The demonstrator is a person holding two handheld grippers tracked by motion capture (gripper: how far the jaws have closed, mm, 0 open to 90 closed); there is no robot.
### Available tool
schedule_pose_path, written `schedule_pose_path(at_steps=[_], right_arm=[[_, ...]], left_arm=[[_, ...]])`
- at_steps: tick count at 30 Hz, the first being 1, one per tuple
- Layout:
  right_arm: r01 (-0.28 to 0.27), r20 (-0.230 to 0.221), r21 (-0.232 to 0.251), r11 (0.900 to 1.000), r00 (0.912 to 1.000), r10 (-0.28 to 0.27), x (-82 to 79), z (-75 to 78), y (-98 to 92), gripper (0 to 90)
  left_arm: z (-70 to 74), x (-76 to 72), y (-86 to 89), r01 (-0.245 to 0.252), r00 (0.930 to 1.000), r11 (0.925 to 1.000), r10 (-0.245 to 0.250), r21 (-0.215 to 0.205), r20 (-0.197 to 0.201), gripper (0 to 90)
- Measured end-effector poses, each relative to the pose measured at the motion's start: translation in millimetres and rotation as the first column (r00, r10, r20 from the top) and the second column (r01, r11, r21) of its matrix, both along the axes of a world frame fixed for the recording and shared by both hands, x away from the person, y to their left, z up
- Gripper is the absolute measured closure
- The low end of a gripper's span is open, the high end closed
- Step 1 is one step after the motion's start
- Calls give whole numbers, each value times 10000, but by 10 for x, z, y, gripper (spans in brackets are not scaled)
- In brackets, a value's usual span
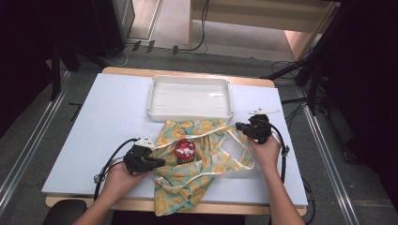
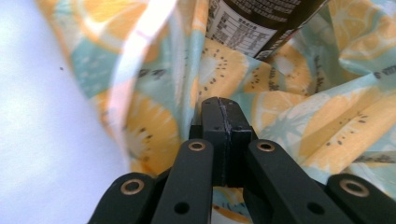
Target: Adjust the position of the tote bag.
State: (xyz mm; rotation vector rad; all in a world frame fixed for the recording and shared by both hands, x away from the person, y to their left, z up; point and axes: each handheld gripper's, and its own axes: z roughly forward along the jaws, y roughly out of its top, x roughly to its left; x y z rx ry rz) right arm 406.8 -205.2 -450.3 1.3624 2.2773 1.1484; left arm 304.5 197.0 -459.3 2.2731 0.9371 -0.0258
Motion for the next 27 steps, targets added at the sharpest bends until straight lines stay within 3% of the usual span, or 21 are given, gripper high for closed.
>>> schedule_pose_path(at_steps=[3,6,11,17,20,27], right_arm=[[-181,379,-87,9998,9991,185,-104,125,47,777],[-283,708,63,9996,9971,278,-204,269,66,733],[-892,1032,343,9954,9910,853,-337,441,193,804],[-1533,430,931,9838,9878,1498,-406,363,394,890],[-1739,343,877,9808,9846,1715,-440,342,472,900],[-2441,324,654,9675,9696,2424,-571,319,693,900]], left_arm=[[34,-1,15,-91,9999,9997,89,-239,-62,900],[93,-14,18,-91,9999,9987,94,-506,62,900],[219,-8,-6,16,9993,9976,11,-697,385,900],[347,120,-45,17,9985,9961,32,-878,551,864],[379,172,-61,12,9977,9955,52,-949,671,855],[345,339,-106,-106,9968,9964,172,-844,778,689]])
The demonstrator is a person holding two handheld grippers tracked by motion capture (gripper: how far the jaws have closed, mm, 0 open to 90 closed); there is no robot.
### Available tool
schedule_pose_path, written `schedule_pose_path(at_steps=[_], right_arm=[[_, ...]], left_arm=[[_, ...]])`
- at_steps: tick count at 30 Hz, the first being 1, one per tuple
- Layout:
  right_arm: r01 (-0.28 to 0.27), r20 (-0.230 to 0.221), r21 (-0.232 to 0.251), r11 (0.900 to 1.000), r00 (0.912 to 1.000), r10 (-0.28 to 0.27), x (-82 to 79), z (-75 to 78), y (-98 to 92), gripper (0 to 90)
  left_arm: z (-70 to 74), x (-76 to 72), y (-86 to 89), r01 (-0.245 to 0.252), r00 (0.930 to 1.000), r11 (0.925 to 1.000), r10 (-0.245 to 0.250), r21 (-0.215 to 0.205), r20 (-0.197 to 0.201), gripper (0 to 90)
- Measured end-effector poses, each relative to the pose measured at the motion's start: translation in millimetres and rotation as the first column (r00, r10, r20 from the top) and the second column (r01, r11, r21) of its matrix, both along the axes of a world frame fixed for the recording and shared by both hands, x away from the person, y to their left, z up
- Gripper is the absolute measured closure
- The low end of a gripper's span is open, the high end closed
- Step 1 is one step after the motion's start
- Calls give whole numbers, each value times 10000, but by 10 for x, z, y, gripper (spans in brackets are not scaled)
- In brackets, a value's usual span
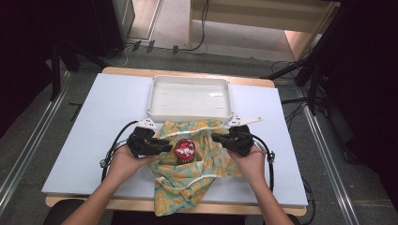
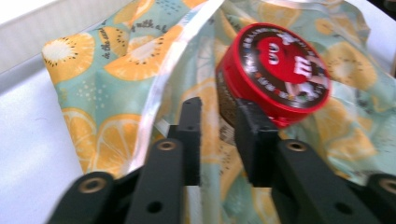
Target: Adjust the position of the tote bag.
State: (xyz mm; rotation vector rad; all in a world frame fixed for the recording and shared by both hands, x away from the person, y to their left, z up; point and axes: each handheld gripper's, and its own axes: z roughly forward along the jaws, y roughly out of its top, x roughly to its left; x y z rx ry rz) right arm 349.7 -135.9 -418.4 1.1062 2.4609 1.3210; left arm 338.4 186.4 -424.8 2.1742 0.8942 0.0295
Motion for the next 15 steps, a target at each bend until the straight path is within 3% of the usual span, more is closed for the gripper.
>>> schedule_pose_path(at_steps=[7,10,13,15], right_arm=[[-446,-124,-17,9990,9989,446,-110,-74,121,900],[-731,-388,-255,9970,9966,721,-159,-164,230,900],[-993,-557,-370,9944,9937,972,-215,-217,302,900],[-1177,-563,-381,9923,9917,1155,-262,-241,336,900]], left_arm=[[-138,32,-35,270,9995,9985,-263,467,-150,643],[-205,84,-56,241,9981,9981,-208,569,-587,729],[-225,117,-66,258,9954,9981,-204,566,-933,888],[-241,146,-78,243,9942,9972,-167,709,-1059,900]])
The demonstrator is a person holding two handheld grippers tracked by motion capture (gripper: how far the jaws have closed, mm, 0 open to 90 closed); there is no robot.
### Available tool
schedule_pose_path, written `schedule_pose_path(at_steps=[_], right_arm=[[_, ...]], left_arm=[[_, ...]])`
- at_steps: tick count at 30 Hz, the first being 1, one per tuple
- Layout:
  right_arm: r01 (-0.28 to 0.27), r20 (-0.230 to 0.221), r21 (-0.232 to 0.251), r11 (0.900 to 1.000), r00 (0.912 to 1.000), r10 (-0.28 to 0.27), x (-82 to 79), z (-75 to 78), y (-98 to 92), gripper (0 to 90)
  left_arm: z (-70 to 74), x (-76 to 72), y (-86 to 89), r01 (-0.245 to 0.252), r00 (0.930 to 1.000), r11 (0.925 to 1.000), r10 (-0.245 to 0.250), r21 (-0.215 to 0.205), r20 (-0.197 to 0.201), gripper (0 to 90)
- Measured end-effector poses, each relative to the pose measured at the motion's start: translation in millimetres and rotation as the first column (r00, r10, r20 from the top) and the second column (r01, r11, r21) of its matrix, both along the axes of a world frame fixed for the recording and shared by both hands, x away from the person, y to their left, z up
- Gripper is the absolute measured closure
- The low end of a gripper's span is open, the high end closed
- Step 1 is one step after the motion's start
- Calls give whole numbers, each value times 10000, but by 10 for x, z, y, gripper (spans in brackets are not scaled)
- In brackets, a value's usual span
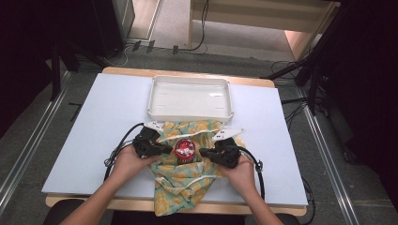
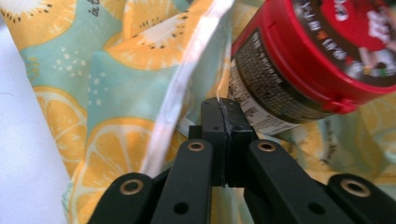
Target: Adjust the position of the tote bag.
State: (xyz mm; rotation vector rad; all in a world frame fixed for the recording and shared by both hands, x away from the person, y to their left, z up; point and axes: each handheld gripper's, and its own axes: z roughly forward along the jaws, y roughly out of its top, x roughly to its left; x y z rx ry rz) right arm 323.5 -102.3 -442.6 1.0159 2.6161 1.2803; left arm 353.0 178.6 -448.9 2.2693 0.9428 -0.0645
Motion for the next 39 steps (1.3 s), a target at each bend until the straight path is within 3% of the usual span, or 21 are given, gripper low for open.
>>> schedule_pose_path(at_steps=[9,13,18,20,21,24,32,34,35,39], right_arm=[[-432,-585,-149,9990,9974,423,-178,-170,102,900],[-955,-436,-487,9942,9947,934,-290,-215,206,900],[-1291,-393,-573,9900,9911,1269,-372,-264,275,900],[-1333,-413,-569,9894,9905,1311,-385,-272,287,900],[-1493,-374,-626,9868,9884,1472,-418,-284,318,900],[-1607,-367,-682,9846,9867,1585,-464,-292,352,900],[-2366,-326,-740,9688,9715,2347,-613,-296,448,900],[-2355,-256,-740,9691,9718,2342,-612,-286,447,900],[-2060,-152,-594,9767,9785,2055,-589,-231,421,900],[-1642,50,-440,9854,9863,1646,-517,-170,361,900]], left_arm=[[-8,121,102,-574,9983,9984,574,-6,87,900],[6,182,173,-968,9952,9951,971,-202,136,900],[3,244,255,-1336,9909,9901,1341,-435,86,900],[4,261,270,-1398,9901,9893,1403,-409,101,900],[21,284,266,-1430,9894,9896,1434,-157,249,900],[60,327,280,-1472,9884,9890,1476,-150,356,900],[24,400,454,-2174,9754,9760,2176,-101,363,900],[23,400,465,-2190,9753,9755,2194,-195,261,900],[25,394,462,-2163,9758,9760,2169,-235,271,900],[31,375,410,-1905,9814,9812,1911,-296,194,900]])
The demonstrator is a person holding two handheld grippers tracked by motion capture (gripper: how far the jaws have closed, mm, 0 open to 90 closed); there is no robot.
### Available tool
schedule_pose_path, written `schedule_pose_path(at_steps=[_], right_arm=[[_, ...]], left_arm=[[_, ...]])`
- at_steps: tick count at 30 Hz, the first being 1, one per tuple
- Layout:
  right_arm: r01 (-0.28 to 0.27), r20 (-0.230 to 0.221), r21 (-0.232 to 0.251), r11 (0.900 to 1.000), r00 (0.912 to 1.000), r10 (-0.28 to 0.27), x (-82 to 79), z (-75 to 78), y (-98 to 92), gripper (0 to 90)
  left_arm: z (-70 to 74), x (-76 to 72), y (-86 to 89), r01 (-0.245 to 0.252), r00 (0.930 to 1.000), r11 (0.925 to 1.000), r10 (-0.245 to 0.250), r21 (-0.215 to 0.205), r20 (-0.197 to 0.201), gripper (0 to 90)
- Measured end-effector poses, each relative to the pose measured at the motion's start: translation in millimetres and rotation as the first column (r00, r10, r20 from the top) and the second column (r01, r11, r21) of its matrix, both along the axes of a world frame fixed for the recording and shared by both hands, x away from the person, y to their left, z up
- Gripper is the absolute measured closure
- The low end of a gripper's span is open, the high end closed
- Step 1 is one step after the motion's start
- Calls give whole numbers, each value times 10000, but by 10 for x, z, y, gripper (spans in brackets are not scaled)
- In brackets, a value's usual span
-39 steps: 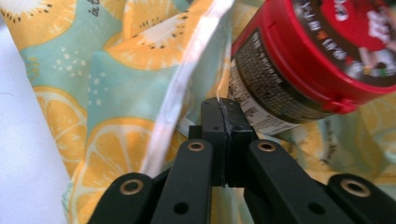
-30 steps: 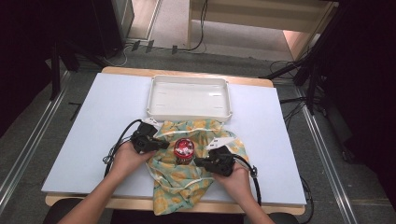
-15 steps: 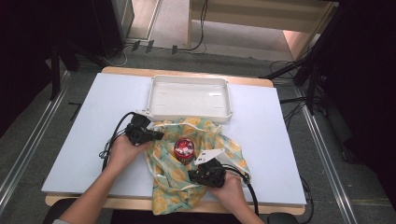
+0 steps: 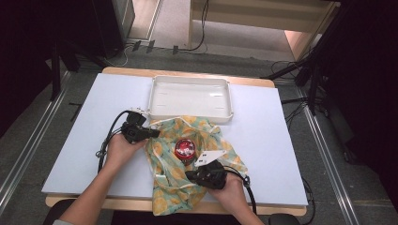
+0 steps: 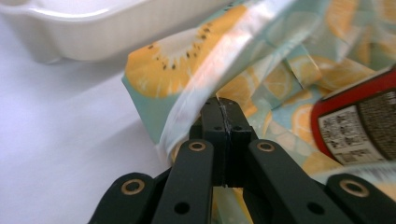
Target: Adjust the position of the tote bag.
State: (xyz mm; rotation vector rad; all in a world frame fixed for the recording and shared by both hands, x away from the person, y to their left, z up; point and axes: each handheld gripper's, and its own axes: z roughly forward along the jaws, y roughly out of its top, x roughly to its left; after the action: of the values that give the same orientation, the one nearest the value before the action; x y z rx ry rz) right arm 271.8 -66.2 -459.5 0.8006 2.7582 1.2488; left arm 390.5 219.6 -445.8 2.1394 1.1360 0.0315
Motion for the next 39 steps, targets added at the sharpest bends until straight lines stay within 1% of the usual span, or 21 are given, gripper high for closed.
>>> schedule_pose_path(at_steps=[1,2,3,5,8,12,16,21,22,23,24,25,31,32,37,39], right_arm=[[117,84,80,9999,9999,-118,26,18,-21,900],[332,181,236,9992,9993,-337,69,76,-52,900],[313,274,253,9992,9991,-320,74,99,-53,900],[325,395,371,9988,9986,-340,74,160,-44,900],[136,631,514,9986,9979,-168,80,253,26,900],[-136,650,577,9982,9978,99,103,283,181,900],[-300,493,635,9975,9984,269,122,264,307,900],[-501,364,640,9967,9982,479,134,198,462,900],[-501,364,640,9967,9982,479,134,198,462,900],[-539,260,633,9965,9983,523,133,181,492,900],[-667,143,575,9961,9977,660,114,137,567,900],[-704,197,530,9961,9974,694,107,123,590,900],[-1084,42,279,9937,9941,1083,42,31,731,900],[-1168,81,226,9929,9931,1167,31,16,746,900],[-1392,-115,2,9903,9902,1392,-5,-64,784,900],[-1473,-117,-93,9890,9890,1472,-17,-91,795,900]], left_arm=[[-5,-6,-19,80,10000,10000,-80,26,-24,900],[-9,-11,-34,173,9998,9998,-172,69,-59,900],[-10,-15,-44,279,9996,9995,-278,160,-67,900],[-10,-19,-56,294,9995,9995,-293,144,-94,900],[-13,-23,-68,294,9995,9995,-293,145,-91,900],[-3,-34,-70,377,9992,9992,-375,143,-137,895],[-10,-36,-77,407,9991,9990,-404,185,-140,891],[-9,-38,-79,455,9989,9988,-452,200,-155,886],[-9,-38,-79,455,9989,9988,-452,200,-155,887],[-7,-38,-78,462,9988,9988,-460,169,-153,887],[-10,-35,-77,453,9988,9988,-450,160,-175,889],[-12,-33,-77,435,9989,9989,-432,153,-176,891],[-27,1,-63,264,9995,9996,-263,85,-172,900],[-37,11,-63,215,9996,9998,-214,57,-194,900],[-63,49,-77,205,9995,9992,-197,357,-242,900],[-67,60,-85,168,9996,9992,-160,354,-238,900]])
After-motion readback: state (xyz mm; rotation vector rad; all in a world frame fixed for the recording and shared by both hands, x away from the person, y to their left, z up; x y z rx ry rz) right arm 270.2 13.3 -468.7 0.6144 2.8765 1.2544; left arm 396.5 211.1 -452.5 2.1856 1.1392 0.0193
